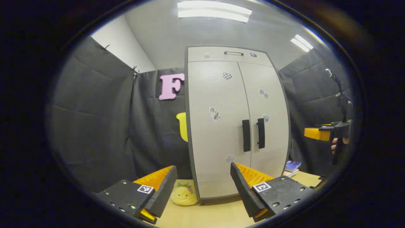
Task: Open the right door of the double-door shoe cabinet with the right hand, and open the left door with the left hand.
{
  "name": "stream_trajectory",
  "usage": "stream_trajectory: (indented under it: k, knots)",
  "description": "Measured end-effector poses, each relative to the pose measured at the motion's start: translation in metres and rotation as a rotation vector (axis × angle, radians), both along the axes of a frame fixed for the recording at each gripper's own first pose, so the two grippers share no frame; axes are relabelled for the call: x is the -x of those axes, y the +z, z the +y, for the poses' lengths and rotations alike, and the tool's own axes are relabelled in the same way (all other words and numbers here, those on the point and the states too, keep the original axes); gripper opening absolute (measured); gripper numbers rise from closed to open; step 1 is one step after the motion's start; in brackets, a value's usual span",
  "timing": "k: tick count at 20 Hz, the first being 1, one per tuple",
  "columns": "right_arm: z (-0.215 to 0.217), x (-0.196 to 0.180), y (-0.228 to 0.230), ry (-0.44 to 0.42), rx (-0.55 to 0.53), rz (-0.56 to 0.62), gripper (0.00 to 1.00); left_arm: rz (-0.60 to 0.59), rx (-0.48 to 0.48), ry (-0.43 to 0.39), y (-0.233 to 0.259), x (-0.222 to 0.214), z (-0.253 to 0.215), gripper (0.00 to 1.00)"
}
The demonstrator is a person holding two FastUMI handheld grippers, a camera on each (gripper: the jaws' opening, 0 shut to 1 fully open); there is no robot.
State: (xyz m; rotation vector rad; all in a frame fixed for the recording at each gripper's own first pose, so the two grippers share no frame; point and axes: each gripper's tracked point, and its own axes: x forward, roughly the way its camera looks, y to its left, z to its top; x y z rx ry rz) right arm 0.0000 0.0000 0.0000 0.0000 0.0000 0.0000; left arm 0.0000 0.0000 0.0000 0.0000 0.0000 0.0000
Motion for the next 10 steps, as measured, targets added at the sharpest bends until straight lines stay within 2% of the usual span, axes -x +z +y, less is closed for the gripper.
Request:
stream_trajectory:
  k: [1, 3, 10]
  knots:
    - [-0.0036, -0.0015, 0.0011, -0.009, 0.002, -0.006, 0.96, -0.008, 0.001, -0.003, 0.0012, -0.0014, -0.0015, 0.95]
    - [-0.007, -0.0024, 0.0024, -0.02, -0.01, -0.012, 0.96, -0.014, -0.005, -0.01, 0.0024, -0.0038, -0.0046, 0.99]
    - [-0.0122, -0.0087, 0.004, -0.037, -0.042, -0.008, 0.95, -0.024, 0.005, -0.026, 0.0011, -0.0055, -0.0109, 0.97]
